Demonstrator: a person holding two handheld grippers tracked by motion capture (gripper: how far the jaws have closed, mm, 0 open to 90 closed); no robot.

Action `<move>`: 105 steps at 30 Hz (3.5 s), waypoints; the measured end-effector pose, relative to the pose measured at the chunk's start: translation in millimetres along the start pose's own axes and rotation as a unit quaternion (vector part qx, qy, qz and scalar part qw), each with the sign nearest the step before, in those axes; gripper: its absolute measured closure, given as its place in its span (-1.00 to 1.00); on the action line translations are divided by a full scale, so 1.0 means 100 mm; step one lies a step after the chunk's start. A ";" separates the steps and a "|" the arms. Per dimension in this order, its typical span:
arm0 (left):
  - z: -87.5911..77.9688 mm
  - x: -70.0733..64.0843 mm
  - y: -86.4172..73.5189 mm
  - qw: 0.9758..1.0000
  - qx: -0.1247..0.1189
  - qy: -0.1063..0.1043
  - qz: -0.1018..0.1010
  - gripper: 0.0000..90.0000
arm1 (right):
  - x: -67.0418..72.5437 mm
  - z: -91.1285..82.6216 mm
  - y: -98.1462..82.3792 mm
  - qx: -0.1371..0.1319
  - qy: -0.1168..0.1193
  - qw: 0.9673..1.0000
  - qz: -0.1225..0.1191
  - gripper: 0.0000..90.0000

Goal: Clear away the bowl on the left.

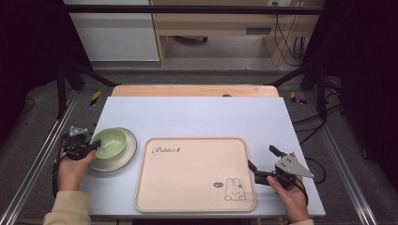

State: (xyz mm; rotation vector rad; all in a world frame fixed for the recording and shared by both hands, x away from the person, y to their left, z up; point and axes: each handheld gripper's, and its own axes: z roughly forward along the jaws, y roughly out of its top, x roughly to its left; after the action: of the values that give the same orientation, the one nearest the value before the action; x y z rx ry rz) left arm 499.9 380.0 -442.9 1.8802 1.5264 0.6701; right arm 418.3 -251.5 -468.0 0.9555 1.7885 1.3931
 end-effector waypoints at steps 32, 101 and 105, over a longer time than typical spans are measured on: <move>-0.28 -0.08 0.08 0.994 -0.062 -0.056 -0.067 0.84 | 0.02 0.02 0.05 -0.014 0.001 1.000 0.007 -0.92; -0.22 -1.63 0.21 0.974 -0.059 -0.218 0.035 0.83 | -0.03 -0.05 0.07 -0.022 0.005 1.000 0.002 -0.92; -0.20 -1.70 0.20 0.972 -0.056 -0.227 0.037 0.83 | -0.04 -0.06 0.07 -0.024 0.003 1.000 0.004 -0.92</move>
State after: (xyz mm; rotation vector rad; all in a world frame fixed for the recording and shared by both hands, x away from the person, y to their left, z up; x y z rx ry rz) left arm 464.2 213.6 -414.7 1.8517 1.1073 0.3180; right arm 416.9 -256.8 -459.4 0.9356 1.7499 1.4373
